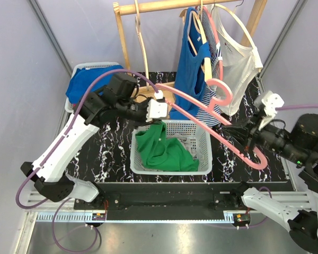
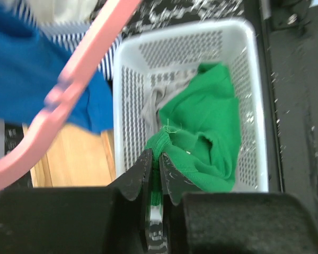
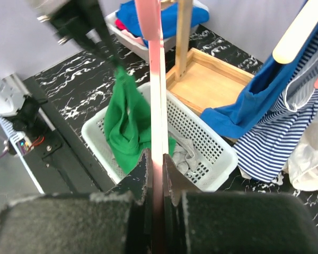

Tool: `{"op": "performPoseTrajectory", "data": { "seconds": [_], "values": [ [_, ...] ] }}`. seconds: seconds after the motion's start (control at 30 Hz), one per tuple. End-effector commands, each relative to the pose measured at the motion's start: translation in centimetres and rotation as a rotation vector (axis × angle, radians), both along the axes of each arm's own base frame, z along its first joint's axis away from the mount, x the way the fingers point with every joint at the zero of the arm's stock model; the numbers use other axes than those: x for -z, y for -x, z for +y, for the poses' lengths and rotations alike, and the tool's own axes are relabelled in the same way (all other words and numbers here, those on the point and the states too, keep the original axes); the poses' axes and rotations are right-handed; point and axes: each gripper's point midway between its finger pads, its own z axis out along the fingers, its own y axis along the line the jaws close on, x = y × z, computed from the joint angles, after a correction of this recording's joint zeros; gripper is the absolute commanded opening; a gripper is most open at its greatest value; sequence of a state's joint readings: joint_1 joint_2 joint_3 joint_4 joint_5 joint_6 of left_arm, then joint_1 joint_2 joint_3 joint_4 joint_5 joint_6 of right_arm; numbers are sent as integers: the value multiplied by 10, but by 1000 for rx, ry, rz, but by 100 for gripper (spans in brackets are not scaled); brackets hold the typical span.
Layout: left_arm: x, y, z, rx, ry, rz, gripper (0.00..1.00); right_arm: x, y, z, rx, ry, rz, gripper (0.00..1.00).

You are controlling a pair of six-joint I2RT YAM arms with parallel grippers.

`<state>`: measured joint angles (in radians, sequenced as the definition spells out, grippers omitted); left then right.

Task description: Remove the tank top from the hanger

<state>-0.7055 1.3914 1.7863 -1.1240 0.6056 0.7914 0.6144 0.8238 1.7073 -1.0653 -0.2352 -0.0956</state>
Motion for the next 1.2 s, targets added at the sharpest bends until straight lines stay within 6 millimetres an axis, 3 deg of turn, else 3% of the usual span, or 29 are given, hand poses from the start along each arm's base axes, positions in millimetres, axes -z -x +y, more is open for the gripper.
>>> {"op": "performPoseTrajectory", "data": {
  "seconds": [0.0, 0.07, 0.17, 0.23, 0.33, 0.4, 0.53, 0.6, 0.63, 0.67, 0.77, 0.93, 0.97, 1.0, 1.07, 1.1, 1.17],
  "values": [
    [-36, 2, -30, 13, 106, -65, 13, -10, -35, 14, 76, -52, 21, 0],
    [-39, 1, -36, 1, 129, -51, 14, -11, -41, 16, 91, -64, 24, 0],
    [-19, -4, -36, -15, 88, -41, 51, -16, -47, 11, 138, -71, 16, 0],
    [7, -8, -27, -51, 27, -34, 76, -22, -48, 8, 156, -81, 1, 0],
    [14, -10, -17, -95, 9, -53, 86, -30, -51, 5, 188, -107, 6, 0],
    [7, -11, -14, -127, 19, -60, 88, -33, -56, 4, 208, -111, 3, 0],
    [-33, -15, -10, -180, 89, -108, 91, -39, -69, 7, 244, -119, 12, 0],
    [-42, -17, -5, -221, 102, -113, 92, -46, -80, 16, 253, -140, 33, 0],
    [-53, -18, -3, -250, 126, -118, 92, -41, -95, 22, 279, -125, 58, 0],
    [-60, -21, 0, -278, 136, -127, 94, -49, -98, 24, 280, -140, 52, 0],
    [-89, -32, 15, -413, 188, -169, 99, -48, -123, 36, 313, -133, 73, 0],
    [-107, -46, 57, -606, 231, -234, 99, -55, -159, 51, 360, -140, 57, 0],
    [-125, -47, 72, -661, 296, -285, 99, -63, -163, 49, 377, -153, 40, 0],
    [-111, -60, 85, -725, 281, -278, 99, -64, -168, 49, 394, -152, 38, 0],
    [-123, -68, 104, -805, 373, -282, 99, -68, -180, 52, 422, -154, 28, 0],
    [-123, -74, 127, -881, 396, -290, 99, -70, -184, 53, 428, -160, 21, 0],
    [-132, -79, 142, -955, 470, -285, 99, -70, -195, 60, 433, -162, 16, 0]
  ]
}}
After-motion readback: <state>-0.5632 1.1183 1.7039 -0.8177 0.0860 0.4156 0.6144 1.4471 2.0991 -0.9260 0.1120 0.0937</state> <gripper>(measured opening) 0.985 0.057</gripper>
